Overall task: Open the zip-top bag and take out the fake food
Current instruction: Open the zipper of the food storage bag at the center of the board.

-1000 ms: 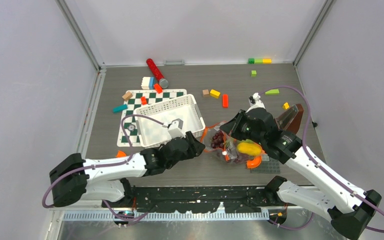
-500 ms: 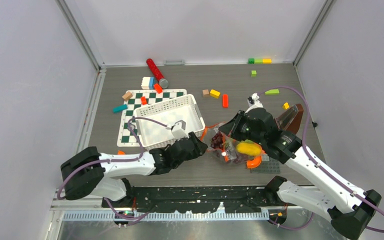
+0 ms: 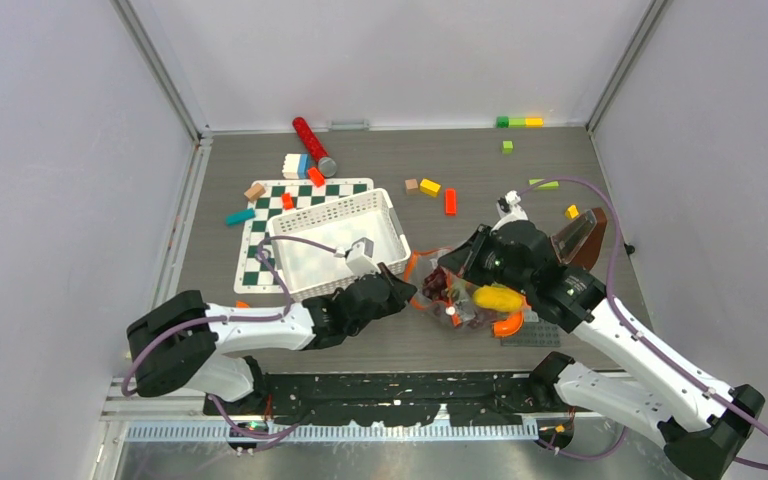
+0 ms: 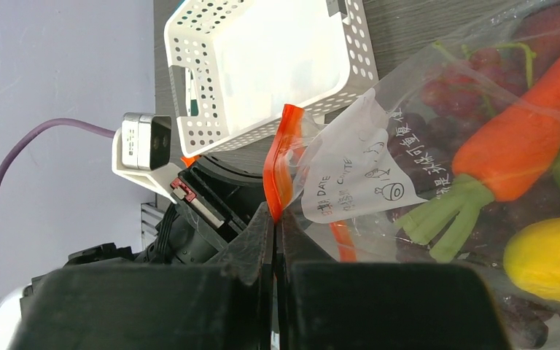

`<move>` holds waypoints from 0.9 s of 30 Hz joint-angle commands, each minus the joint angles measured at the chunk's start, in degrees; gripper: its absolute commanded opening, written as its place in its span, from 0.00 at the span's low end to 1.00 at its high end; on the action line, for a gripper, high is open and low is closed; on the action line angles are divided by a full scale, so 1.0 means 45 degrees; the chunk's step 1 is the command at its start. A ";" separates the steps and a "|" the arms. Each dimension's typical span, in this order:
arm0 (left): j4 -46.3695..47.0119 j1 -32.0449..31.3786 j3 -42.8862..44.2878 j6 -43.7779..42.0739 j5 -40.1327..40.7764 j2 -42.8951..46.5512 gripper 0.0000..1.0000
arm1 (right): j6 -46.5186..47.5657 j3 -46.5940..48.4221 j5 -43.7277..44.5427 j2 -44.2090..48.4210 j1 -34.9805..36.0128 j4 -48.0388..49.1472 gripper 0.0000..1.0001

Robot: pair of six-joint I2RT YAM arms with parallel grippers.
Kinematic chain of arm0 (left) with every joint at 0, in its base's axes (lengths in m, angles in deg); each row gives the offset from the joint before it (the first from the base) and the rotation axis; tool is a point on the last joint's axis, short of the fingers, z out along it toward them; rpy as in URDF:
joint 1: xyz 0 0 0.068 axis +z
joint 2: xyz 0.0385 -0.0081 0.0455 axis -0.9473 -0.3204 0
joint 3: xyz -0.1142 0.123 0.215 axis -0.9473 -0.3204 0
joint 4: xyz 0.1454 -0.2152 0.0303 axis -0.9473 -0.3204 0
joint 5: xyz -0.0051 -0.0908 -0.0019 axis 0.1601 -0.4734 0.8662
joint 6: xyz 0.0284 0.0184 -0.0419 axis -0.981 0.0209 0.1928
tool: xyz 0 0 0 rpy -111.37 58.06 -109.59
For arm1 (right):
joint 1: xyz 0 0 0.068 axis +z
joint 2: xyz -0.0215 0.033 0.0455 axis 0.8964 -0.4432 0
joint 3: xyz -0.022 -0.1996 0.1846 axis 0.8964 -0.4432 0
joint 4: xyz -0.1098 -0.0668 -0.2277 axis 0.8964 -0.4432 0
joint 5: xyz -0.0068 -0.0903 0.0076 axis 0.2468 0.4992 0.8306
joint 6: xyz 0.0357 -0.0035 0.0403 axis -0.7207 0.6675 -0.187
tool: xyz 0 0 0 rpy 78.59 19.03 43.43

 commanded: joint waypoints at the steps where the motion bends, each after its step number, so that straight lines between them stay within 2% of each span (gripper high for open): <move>1: 0.0225 -0.0063 0.0260 0.0118 0.0096 0.0280 0.00 | 0.0096 0.0220 0.0370 0.0323 0.0055 0.0882 0.00; 11: -0.4580 0.0074 0.1900 -0.1618 -0.0499 0.2251 0.00 | 0.1200 0.0315 0.1277 0.0297 0.0050 -0.0425 0.00; 15: -0.4782 0.1043 0.2059 -0.2164 -0.2447 0.2448 0.00 | 0.1864 0.0411 0.1379 0.0347 0.0045 -0.0878 0.00; 21: -0.4614 0.2159 0.2146 -0.2877 -0.5342 0.1462 0.00 | 0.2615 0.0424 0.1041 0.0478 0.0054 -0.1184 0.00; 25: -0.5006 0.2207 0.2372 -0.3304 -0.5635 0.1204 0.11 | 0.2924 0.0552 0.0764 0.0487 0.0054 -0.1259 0.00; 27: -0.5285 0.2195 0.2494 -0.3487 -0.5548 0.1419 0.23 | 0.3094 0.0725 0.0585 0.0410 0.0055 -0.1339 0.00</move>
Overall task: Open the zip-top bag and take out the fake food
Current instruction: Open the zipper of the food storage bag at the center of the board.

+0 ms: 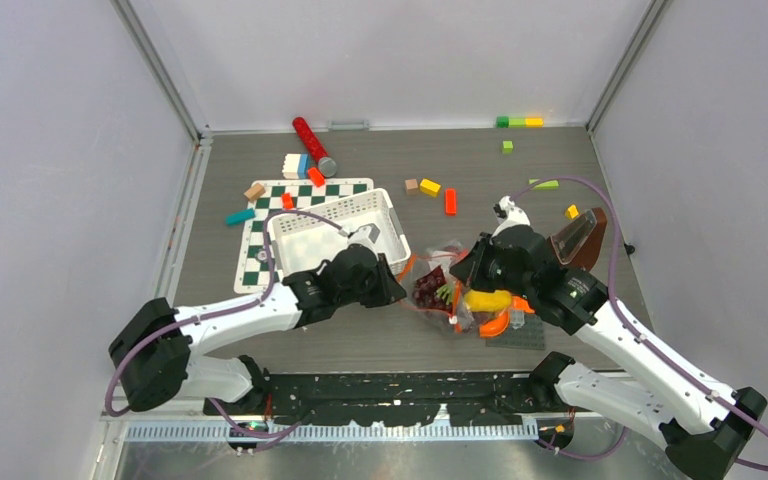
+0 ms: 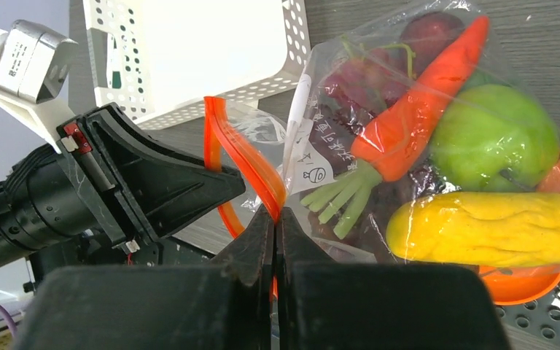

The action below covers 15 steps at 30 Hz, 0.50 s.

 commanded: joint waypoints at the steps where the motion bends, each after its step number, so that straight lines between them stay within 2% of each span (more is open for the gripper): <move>1: -0.0542 0.0031 0.0852 -0.0874 -0.0547 0.0398 0.31 | 0.0777 0.0807 -0.0236 0.0132 0.0040 0.0042 0.00; 3: -0.1214 0.0016 0.1180 -0.1247 -0.0270 0.0713 0.42 | 0.0975 0.1010 -0.0439 -0.0031 0.0046 -0.0042 0.00; 6: -0.2297 0.0016 0.1992 -0.1805 0.0205 0.1198 0.52 | 0.1167 0.1275 -0.0675 -0.0331 0.0049 -0.0118 0.00; 9: -0.2978 0.0016 0.2534 -0.2114 0.0558 0.1612 0.54 | 0.1169 0.1312 -0.0804 -0.0468 0.0045 -0.0057 0.00; 11: -0.3095 0.0016 0.2712 -0.2128 0.0554 0.1772 0.54 | 0.1139 0.1283 -0.0861 -0.0489 0.0050 0.0014 0.00; 15: -0.2275 -0.0143 0.2835 -0.1879 0.0064 0.1544 0.40 | 0.1080 0.1192 -0.0956 -0.0433 0.0049 0.0186 0.00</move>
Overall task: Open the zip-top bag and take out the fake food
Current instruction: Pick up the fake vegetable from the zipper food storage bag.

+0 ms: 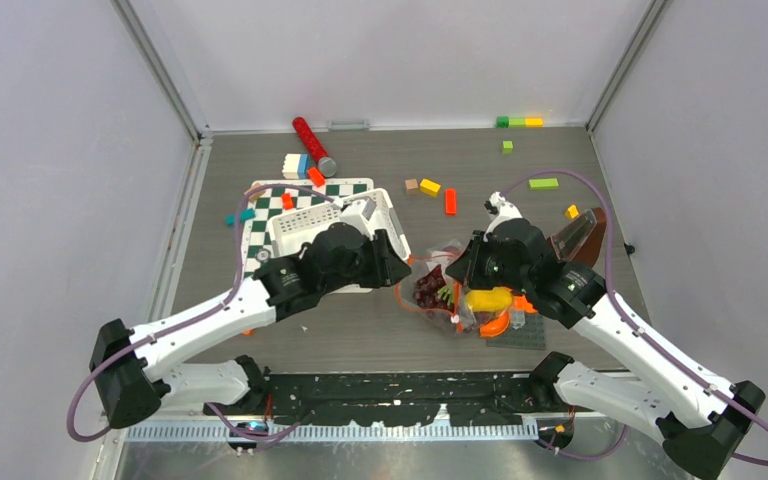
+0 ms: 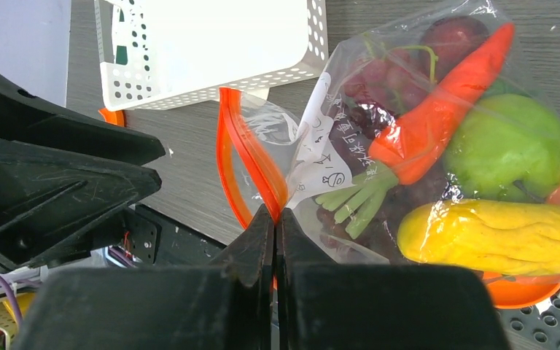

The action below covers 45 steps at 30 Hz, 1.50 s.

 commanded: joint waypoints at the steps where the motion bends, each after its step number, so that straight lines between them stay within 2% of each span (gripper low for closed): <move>1: 0.0680 -0.0256 0.0366 -0.0072 -0.0219 -0.0331 0.37 | 0.0160 0.0478 -0.0158 0.0128 0.0050 0.0589 0.00; 8: 0.2634 -0.1201 0.0751 0.0557 -0.0399 -0.2847 0.25 | 0.0010 0.0451 -0.0643 0.0172 0.0050 0.0715 0.00; 15: 0.3459 -0.1249 0.0494 0.1343 -0.0031 -0.4166 0.25 | -0.0110 0.0459 -0.0771 0.0239 0.0050 0.0672 0.00; 22: 0.2761 -0.1292 0.0326 0.1635 0.0890 -0.4474 0.24 | -0.0103 0.0530 -0.0861 0.0314 0.0050 0.0528 0.00; 27: 0.2949 -0.1292 0.0173 0.1798 0.0927 -0.4735 0.24 | -0.0112 0.0551 -0.0952 0.0319 0.0050 0.0506 0.00; 34: 0.3030 -0.1301 -0.0018 0.1712 0.1070 -0.4494 0.35 | -0.0108 0.0585 -0.1078 0.0197 0.0050 0.0592 0.00; 40: 0.5301 -0.1349 -0.0977 0.1166 0.0580 -0.3643 0.45 | -0.0155 0.0538 -0.1156 0.0180 0.0047 0.0666 0.00; 45: 0.6473 -0.1397 -0.1093 0.0773 0.0109 -0.3488 0.46 | -0.0224 0.0471 -0.1227 0.0224 0.0050 0.0684 0.00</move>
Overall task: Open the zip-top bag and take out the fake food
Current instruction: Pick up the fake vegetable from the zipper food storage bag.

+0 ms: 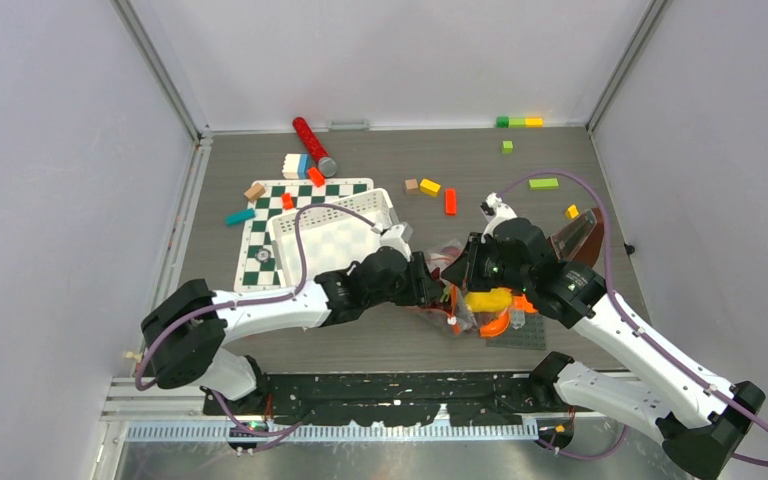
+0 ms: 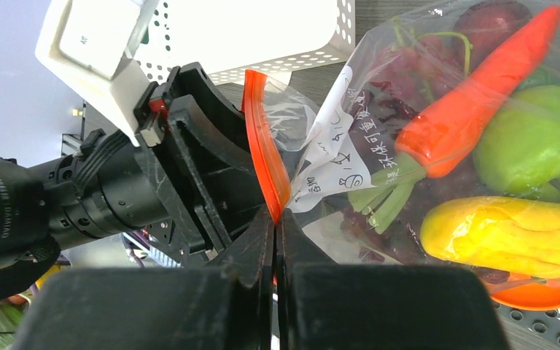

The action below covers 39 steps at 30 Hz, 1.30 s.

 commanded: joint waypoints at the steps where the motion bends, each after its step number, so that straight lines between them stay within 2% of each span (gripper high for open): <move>1: 0.2106 -0.0141 0.0051 -0.0672 -0.0322 0.0467 0.46 | -0.0178 0.0455 -0.0214 0.0235 0.0050 0.0603 0.00; 22: 0.1843 -0.0429 0.1782 -0.0840 -0.0899 -0.2222 0.51 | -0.0169 0.0237 -0.0367 0.0538 0.0050 0.0589 0.00; 32: 0.1980 -0.0468 0.1732 -0.0595 -0.1347 -0.2560 0.22 | -0.0235 0.0139 -0.0170 0.0710 0.0050 0.0502 0.00; 39: 0.1999 -0.0464 0.1497 -0.0901 -0.1745 -0.1641 0.12 | -0.0308 0.0015 0.0465 0.0783 0.0050 0.0337 0.00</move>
